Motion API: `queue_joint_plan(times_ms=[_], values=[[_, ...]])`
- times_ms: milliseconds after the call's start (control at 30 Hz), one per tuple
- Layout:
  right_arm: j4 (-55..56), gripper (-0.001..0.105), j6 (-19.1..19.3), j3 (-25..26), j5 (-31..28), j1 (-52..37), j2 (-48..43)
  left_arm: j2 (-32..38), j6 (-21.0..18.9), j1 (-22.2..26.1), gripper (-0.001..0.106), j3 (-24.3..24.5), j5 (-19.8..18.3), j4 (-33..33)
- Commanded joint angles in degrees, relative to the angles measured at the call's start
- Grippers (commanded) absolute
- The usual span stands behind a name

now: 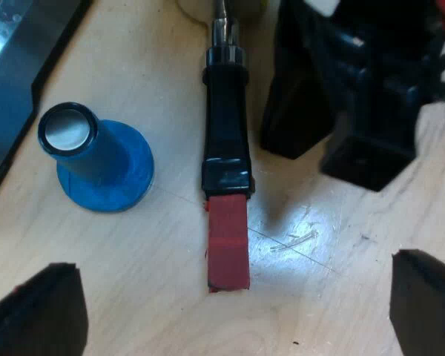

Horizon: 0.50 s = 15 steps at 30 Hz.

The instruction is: Put the handle in the coffee machine

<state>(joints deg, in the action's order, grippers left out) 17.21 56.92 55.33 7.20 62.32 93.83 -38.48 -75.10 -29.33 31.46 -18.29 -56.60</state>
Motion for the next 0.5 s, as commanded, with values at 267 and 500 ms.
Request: queue_joint_plan(times_ms=[267, 500], values=[[17.8, 0.0, 6.4, 0.5, -3.5, 0.3, -11.5, 0.4, 0.0, 0.2, 0.084, 0.2, 0.6, -0.1], [26.3, 0.006, 11.9, 2.7, -7.8, 0.3, -20.1, 0.4, 0.0, 0.2, 0.084, 0.2, 0.6, -0.1]])
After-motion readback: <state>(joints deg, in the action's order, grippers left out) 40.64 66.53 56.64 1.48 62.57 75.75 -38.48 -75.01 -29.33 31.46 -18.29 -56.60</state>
